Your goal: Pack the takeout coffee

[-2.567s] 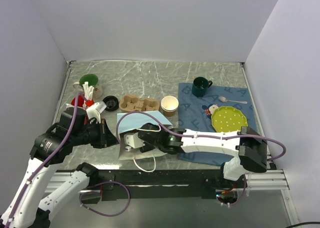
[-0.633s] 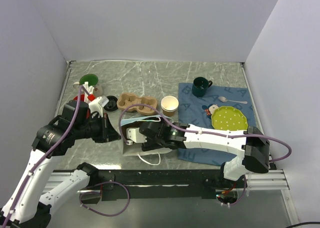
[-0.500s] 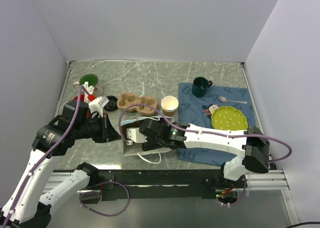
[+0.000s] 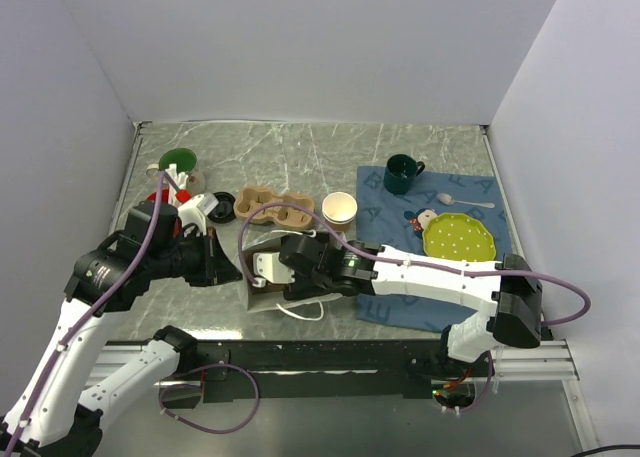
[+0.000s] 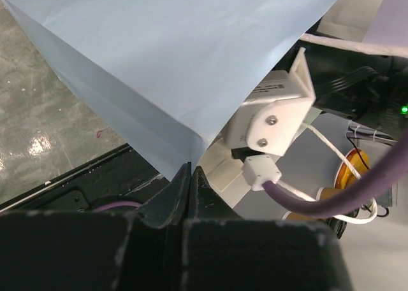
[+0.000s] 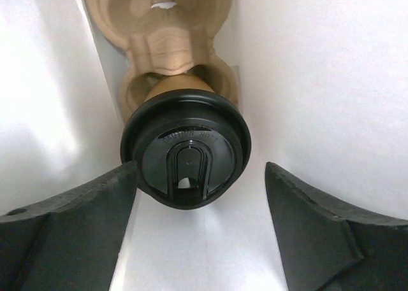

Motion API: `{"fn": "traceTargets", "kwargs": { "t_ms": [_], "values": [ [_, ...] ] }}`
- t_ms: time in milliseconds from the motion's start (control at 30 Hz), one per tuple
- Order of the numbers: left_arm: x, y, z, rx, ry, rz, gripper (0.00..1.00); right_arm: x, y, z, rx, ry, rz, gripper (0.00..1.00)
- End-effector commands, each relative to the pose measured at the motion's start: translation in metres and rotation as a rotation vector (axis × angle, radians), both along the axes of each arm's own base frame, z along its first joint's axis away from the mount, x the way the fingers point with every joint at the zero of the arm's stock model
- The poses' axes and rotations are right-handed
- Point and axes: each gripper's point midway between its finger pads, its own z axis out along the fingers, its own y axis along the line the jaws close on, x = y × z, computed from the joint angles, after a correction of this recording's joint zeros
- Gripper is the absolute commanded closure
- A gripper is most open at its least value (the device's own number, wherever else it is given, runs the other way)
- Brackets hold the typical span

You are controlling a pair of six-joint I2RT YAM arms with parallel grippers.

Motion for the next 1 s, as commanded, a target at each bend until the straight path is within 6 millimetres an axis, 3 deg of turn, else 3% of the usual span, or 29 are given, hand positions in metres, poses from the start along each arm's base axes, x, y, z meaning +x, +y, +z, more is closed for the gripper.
{"fn": "traceTargets", "kwargs": {
  "t_ms": [0, 167, 733, 967],
  "values": [
    [0.0, -0.003, 0.008, -0.025, 0.006, 0.002, 0.99, -0.001, 0.003, 0.036, 0.098, -0.005, 0.0, 0.17],
    [0.001, -0.005, 0.01, -0.038, 0.008, 0.01, 0.99, -0.011, 0.004, 0.042, 0.112, 0.034, 0.04, 0.23],
    [0.006, -0.009, 0.013, -0.036, 0.046, 0.01, 0.99, -0.016, 0.009, 0.079, 0.159, 0.028, 0.047, 0.24],
    [0.005, -0.011, 0.012, -0.039, 0.08, 0.014, 0.99, -0.03, 0.008, 0.086, 0.18, 0.088, 0.088, 0.28]
  ]
}}
